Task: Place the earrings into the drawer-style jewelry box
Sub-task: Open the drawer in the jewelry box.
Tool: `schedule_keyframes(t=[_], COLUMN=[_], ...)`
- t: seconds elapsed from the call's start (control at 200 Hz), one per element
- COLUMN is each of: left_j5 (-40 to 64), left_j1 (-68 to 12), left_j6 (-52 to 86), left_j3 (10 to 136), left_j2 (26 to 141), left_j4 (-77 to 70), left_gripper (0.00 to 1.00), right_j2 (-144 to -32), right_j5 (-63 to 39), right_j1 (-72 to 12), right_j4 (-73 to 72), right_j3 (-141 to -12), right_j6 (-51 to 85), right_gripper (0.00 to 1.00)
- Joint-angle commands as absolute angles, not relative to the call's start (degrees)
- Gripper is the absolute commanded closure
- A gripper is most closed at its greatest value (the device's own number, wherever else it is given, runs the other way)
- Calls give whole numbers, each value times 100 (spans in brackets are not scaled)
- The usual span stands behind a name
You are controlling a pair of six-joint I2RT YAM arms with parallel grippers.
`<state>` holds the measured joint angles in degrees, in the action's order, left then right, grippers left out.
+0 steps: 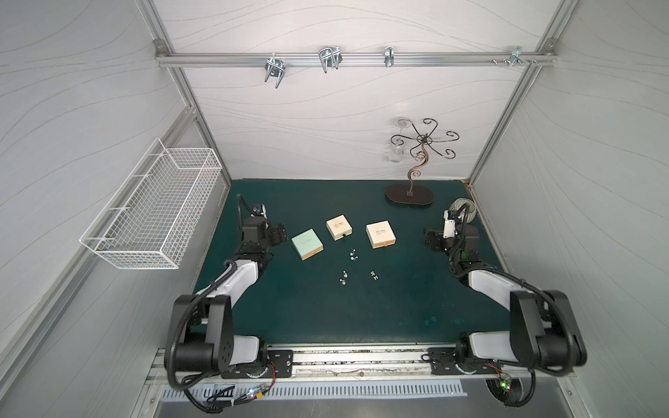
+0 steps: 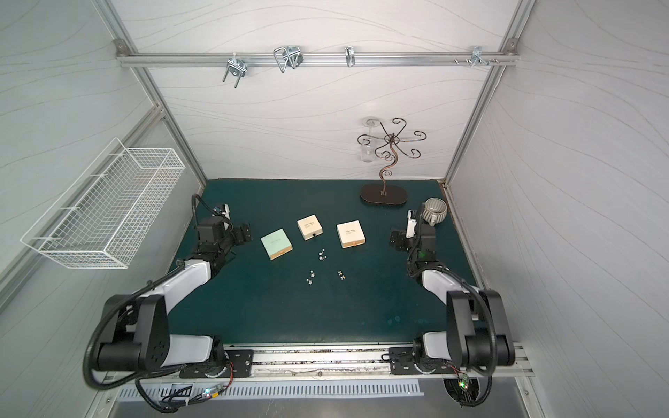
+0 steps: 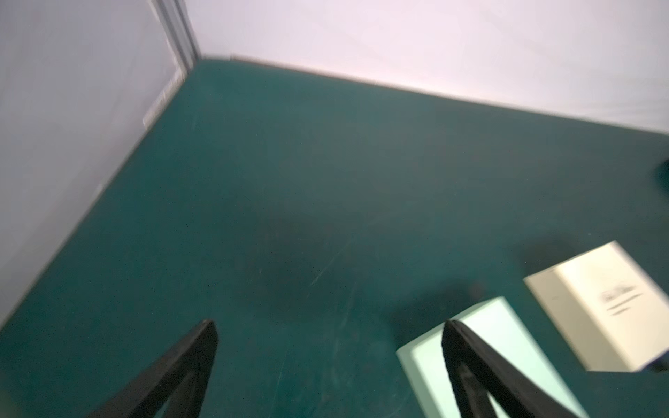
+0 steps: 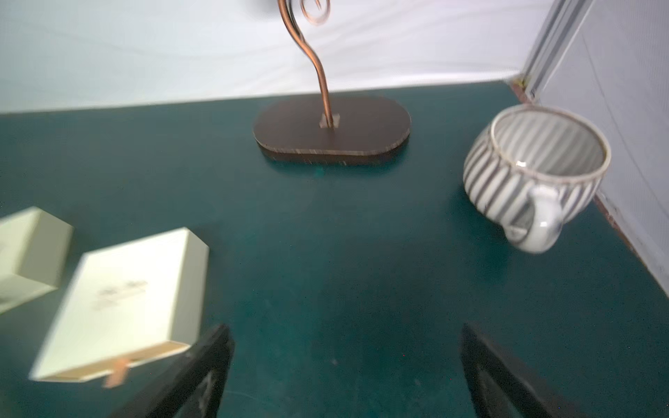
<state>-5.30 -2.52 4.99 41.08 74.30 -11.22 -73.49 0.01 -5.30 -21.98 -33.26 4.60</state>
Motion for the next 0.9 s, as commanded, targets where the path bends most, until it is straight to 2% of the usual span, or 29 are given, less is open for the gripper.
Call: schedule_keyframes(t=[0.0, 0.255, 0.435, 0.645, 0.895], left_j5=[-498, 197, 232, 247, 272], left_j1=[-918, -1965, -2761, -3270, -3486], left_j6=[353, 763, 516, 304, 250], left_j3=[4417, 5066, 5870, 7220, 8410], left_j2=[6987, 7353, 8442, 9787, 10905], left_j4=[-185, 206, 575, 1578, 1984], left_gripper=[1, 1, 1, 1, 1], right_j2=[-6795, -6811, -7249, -7926, -8661], right_j5=[-1005, -2685, -3076, -3499, -3855], right_j1=[-567, -617, -617, -676, -877], right_j4=[-765, -405, -1299, -1694, -2738], right_j3=[-3623, -3663, -3089, -3048, -2893], right_j6=[1129, 2426, 3383, 3875, 4415], right_gripper=[1, 1, 1, 1, 13])
